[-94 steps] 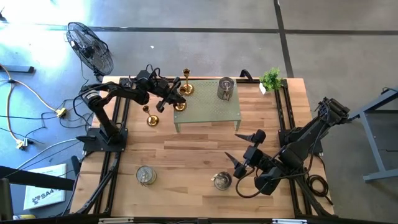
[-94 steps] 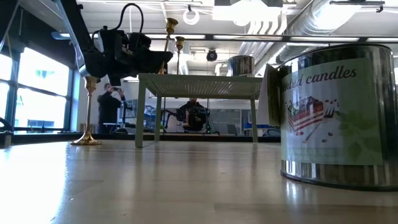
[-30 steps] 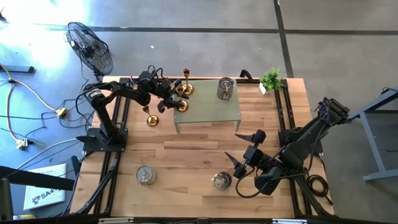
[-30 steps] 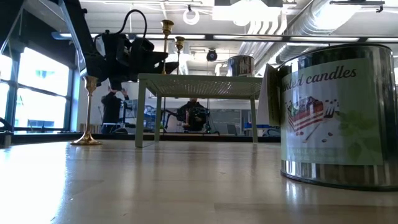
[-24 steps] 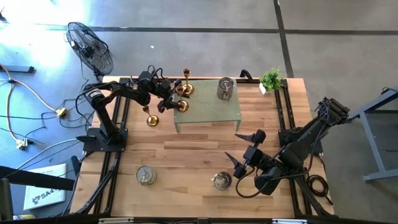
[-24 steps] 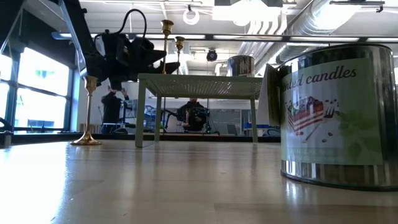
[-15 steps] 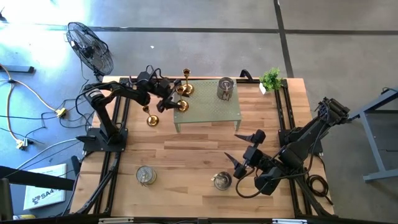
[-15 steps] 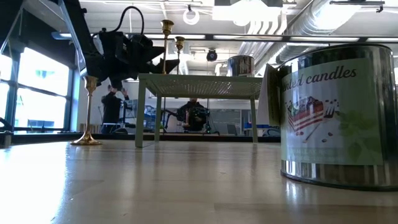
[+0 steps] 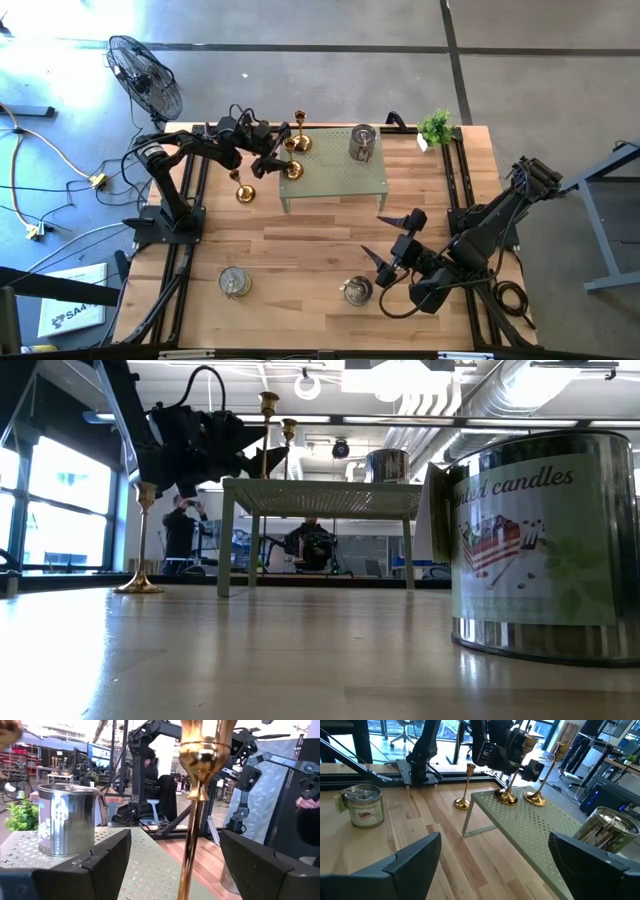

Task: Pick & Place candle stick holders
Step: Put the left silver scented candle on the shelf

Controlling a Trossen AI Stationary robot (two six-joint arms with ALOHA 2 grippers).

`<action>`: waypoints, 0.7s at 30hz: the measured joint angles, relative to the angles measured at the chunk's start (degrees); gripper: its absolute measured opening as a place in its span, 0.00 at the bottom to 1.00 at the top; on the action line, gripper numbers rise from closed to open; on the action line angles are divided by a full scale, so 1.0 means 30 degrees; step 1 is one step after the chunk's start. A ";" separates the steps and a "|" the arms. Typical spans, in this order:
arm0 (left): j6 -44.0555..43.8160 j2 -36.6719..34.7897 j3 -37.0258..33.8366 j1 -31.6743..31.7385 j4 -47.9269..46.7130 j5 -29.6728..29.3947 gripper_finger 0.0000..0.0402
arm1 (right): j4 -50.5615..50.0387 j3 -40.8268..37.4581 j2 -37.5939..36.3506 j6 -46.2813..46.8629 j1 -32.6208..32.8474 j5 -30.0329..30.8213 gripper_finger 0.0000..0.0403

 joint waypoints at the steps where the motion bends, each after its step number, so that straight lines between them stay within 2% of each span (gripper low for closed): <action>1: -0.0016 0.0000 0.0025 0.0000 0.0002 -0.0016 0.75 | 0.0003 0.0000 -0.0002 0.0007 0.0000 -0.0001 0.90; 14: -0.1945 0.0000 0.1705 0.0000 0.0034 0.1116 0.75 | 0.0003 0.0000 0.0002 -0.0051 0.0000 -0.0056 0.91; 21: -0.2266 0.0000 0.2166 0.0000 0.0042 0.1100 0.75 | -0.0004 0.0000 -0.0005 -0.0124 0.0000 -0.0130 0.91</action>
